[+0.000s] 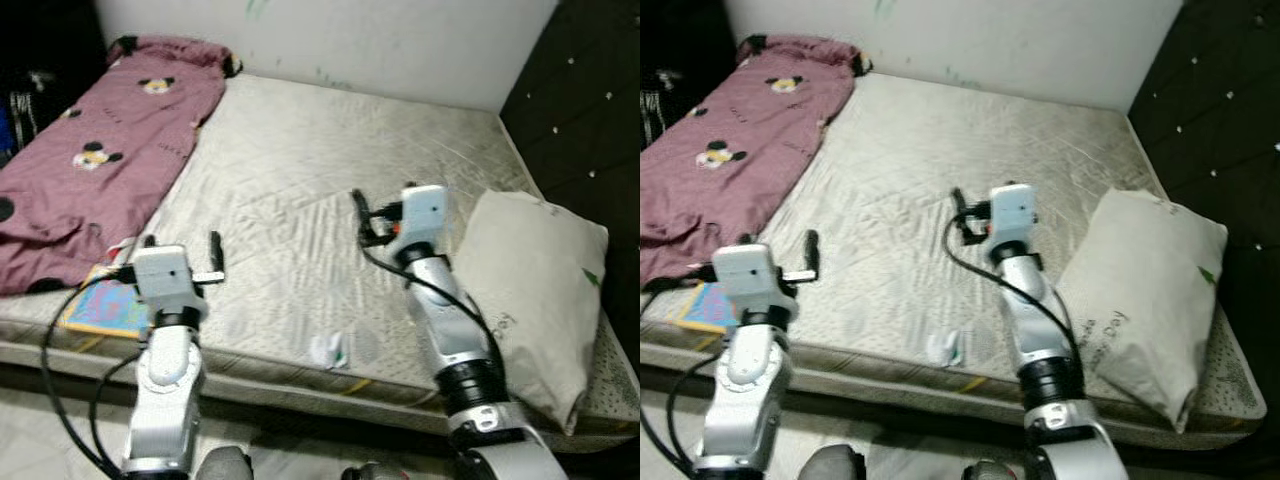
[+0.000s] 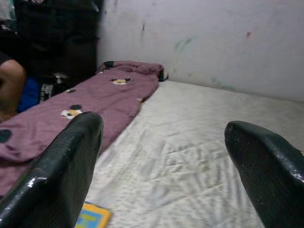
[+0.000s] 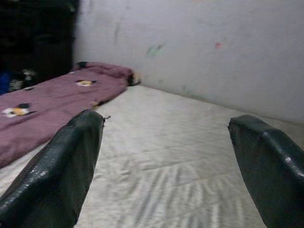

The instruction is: Clean up the room

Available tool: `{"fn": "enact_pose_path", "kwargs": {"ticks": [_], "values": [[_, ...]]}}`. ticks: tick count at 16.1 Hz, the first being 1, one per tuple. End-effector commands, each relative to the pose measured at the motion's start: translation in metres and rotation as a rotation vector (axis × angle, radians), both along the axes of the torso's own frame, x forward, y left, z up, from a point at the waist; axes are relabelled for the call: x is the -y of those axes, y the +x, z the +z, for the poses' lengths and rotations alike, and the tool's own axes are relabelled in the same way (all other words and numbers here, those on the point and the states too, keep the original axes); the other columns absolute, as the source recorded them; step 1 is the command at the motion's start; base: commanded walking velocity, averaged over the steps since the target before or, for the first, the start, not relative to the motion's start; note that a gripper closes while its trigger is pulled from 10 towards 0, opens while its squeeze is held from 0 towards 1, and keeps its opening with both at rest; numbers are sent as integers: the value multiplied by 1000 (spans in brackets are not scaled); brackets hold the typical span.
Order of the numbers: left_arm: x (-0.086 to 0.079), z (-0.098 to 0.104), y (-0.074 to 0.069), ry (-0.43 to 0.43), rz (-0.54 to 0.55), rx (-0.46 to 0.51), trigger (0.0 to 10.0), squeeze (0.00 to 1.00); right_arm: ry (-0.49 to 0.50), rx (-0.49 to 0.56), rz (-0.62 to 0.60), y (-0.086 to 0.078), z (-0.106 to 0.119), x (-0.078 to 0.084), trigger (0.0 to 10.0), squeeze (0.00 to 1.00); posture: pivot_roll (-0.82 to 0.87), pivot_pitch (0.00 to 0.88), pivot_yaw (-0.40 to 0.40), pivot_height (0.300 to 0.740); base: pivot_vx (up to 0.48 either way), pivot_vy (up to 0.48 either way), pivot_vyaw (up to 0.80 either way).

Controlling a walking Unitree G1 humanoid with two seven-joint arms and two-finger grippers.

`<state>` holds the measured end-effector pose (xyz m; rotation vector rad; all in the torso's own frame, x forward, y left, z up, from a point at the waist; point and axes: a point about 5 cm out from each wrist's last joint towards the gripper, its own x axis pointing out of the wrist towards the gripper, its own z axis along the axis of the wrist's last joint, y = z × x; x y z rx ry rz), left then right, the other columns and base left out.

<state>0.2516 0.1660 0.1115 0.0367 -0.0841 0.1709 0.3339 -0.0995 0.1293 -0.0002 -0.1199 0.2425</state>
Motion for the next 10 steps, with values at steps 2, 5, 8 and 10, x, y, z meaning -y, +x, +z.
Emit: {"fn": "enact_pose_path", "kwargs": {"ticks": [2, 5, 8, 10], "values": [[6, 1, 1, -14, -14, 5, 10000, 0, -14, -14, -24, 2, -2, 11, 10000, 0, 24, 21, -92, 740, 0, 480, 0], [6, 4, 1, -15, -8, 21, 10000, 0, -17, -18, -21, 3, -2, 11, 10000, 0, 25, 15, -99, 740, 0, 0, 0], [4, 7, 3, 1, 6, 39, 10000, 0, -23, -17, -15, 5, -1, 10, 10000, 0, 23, 19, -99, 740, 0, 0, 0], [2, 7, 3, 0, 34, 32, 10000, 0, -20, -16, -15, 5, 0, 10, 10000, 0, 23, 20, -99, 740, 0, 0, 0]]}}
